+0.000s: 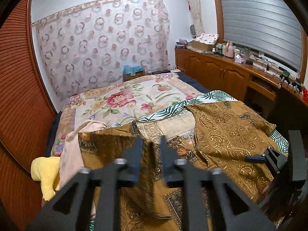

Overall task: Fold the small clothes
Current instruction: 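Lift the sleeve with the left gripper and fold it across the shirt body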

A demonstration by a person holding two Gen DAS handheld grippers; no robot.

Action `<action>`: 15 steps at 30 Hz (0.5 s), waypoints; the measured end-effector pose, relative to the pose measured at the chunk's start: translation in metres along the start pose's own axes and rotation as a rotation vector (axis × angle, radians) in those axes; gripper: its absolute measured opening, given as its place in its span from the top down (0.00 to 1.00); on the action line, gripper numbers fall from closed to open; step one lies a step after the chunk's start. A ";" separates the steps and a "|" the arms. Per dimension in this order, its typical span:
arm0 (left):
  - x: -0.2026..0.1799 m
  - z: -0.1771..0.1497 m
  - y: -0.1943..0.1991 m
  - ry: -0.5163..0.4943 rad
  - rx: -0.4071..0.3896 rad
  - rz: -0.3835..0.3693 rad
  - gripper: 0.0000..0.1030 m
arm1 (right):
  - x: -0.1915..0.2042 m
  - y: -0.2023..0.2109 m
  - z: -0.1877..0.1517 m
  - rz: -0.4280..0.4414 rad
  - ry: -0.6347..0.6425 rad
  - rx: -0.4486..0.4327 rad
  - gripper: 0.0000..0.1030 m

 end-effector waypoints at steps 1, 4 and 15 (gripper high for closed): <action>0.001 -0.001 0.001 -0.001 -0.003 0.005 0.59 | 0.000 0.000 0.000 0.000 0.000 0.000 0.00; 0.010 -0.011 0.002 0.021 0.011 0.005 0.47 | 0.000 0.000 0.000 0.000 -0.002 -0.001 0.00; 0.021 -0.086 -0.003 0.100 0.109 0.024 0.19 | -0.006 0.001 0.000 0.008 -0.035 -0.005 0.00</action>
Point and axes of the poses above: each gripper's, at about its wrist camera, not at the fingertips, and y roughly against the way its jaws point, x to its left, z to its top, the point moved 8 cm from there along -y, roughly the way its jaws point, and after that the axes turned 12 degrees about -x, right-handed, at the moved point
